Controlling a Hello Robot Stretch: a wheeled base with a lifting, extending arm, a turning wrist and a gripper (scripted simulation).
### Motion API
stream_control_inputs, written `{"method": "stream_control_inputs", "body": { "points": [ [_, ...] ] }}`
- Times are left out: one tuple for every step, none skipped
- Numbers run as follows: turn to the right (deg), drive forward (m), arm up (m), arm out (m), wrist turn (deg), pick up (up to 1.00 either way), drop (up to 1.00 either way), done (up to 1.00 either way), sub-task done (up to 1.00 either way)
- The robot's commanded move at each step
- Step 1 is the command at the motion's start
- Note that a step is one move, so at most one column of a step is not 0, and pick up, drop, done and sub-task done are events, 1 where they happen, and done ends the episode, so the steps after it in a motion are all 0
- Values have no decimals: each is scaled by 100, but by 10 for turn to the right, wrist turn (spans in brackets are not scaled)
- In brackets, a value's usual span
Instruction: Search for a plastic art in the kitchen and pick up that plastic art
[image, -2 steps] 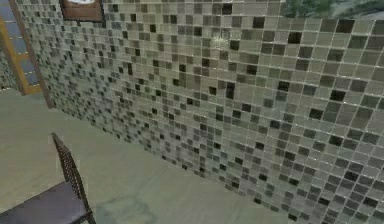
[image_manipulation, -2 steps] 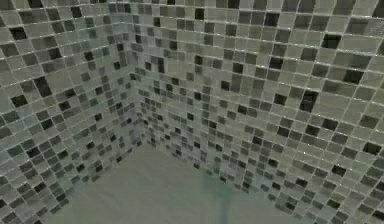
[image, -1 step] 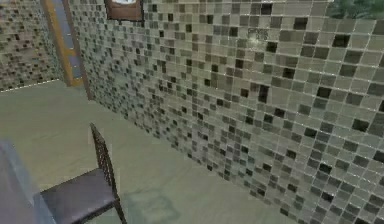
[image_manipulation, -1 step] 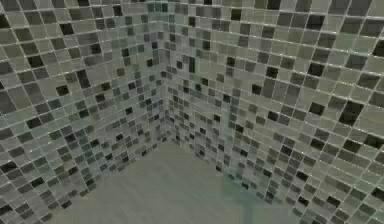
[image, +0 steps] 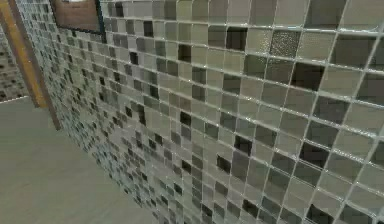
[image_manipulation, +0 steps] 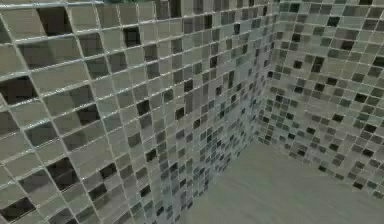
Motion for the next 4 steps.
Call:
{"method": "stream_control_inputs", "body": {
  "points": [
    [-450, 0, 0, 0, 0, 0, 0, 0, 0],
    [-30, 0, 0, 0, 0, 0, 0, 0, 0],
    [420, 0, 0, 0, 0, 0, 0, 0, 0],
    [0, 20, 0, 0, 0, 0, 0, 0, 0]
  ]
}}
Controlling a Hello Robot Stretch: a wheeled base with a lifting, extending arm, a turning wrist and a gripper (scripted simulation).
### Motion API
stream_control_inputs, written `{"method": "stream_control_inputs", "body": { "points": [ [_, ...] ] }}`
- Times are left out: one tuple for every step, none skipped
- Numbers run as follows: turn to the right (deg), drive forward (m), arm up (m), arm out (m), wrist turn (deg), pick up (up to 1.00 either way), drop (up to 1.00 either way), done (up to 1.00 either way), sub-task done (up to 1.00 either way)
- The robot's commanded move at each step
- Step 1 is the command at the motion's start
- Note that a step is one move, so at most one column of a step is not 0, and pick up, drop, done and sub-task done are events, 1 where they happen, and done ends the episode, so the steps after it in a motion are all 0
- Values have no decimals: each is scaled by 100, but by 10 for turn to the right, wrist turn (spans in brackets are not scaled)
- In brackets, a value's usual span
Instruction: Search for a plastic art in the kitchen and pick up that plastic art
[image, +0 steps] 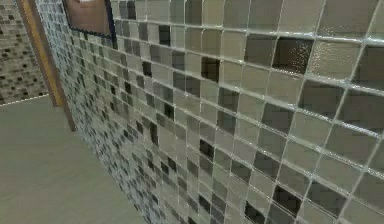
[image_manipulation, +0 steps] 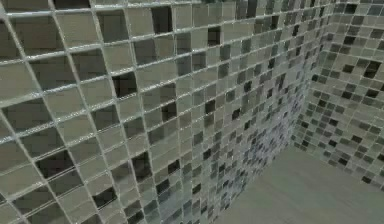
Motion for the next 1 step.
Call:
{"method": "stream_control_inputs", "body": {
  "points": [
    [-450, 0, 0, 0, 0, 0, 0, 0, 0]
  ]
}}
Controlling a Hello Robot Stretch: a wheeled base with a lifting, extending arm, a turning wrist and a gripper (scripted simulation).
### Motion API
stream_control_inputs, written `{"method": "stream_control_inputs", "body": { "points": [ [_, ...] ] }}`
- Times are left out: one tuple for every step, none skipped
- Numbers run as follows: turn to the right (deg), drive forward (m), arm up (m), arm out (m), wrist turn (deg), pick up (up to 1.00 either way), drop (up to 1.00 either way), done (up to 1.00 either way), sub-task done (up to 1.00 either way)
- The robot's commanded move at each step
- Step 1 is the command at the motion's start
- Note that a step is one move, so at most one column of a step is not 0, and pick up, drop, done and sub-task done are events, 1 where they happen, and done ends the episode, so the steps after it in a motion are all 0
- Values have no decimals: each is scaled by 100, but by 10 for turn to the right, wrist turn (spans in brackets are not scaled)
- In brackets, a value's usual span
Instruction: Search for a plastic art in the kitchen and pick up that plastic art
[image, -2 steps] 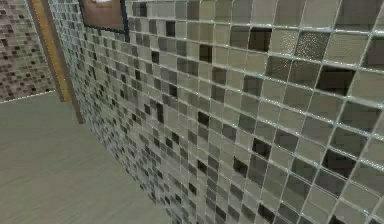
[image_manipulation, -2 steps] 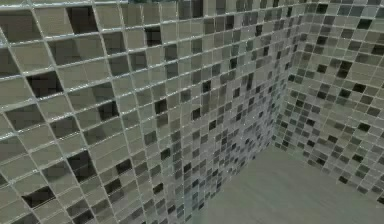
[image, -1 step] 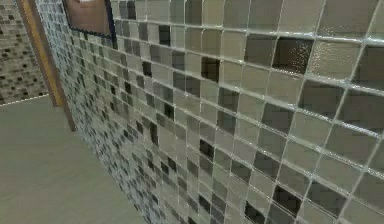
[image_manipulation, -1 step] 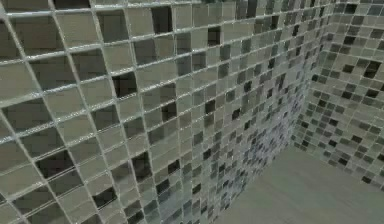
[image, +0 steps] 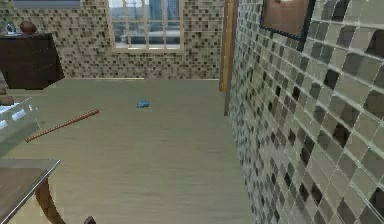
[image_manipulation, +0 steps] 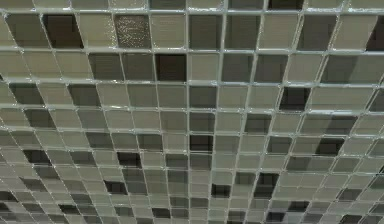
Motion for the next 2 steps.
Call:
{"method": "stream_control_inputs", "body": {
  "points": [
    [0, 60, 0, 0, 0, 0, 0, 0, 0],
    [0, 30, 0, 0, 0, 0, 0, 0, 0]
  ]
}}
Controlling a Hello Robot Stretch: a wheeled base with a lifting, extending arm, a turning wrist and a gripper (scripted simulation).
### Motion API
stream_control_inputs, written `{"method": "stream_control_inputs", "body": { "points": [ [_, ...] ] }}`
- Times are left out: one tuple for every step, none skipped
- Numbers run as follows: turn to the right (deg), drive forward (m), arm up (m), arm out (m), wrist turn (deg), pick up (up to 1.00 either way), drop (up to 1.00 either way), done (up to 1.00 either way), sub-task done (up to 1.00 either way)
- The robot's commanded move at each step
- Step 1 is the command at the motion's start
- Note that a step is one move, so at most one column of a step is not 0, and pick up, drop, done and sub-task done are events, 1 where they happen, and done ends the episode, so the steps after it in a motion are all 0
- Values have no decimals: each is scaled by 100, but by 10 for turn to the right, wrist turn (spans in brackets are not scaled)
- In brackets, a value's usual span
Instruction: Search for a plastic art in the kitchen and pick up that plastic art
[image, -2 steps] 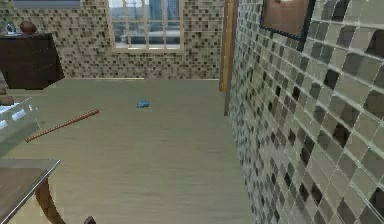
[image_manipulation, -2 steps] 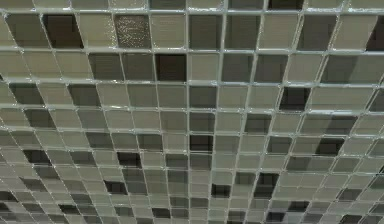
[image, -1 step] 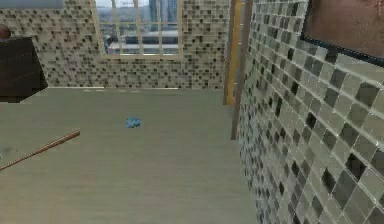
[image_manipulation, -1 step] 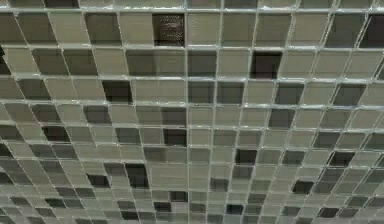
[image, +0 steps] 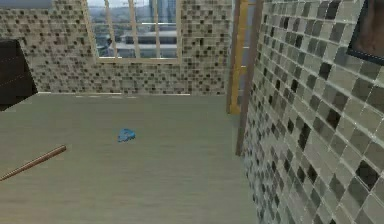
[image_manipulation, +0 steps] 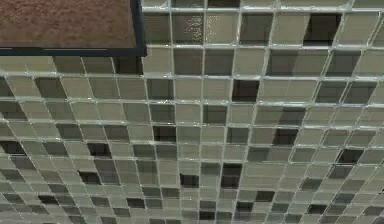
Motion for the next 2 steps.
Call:
{"method": "stream_control_inputs", "body": {
  "points": [
    [0, 100, 0, 0, 0, 0, 0, 0, 0],
    [30, 0, 0, 0, 0, 0, 0, 0, 0]
  ]
}}
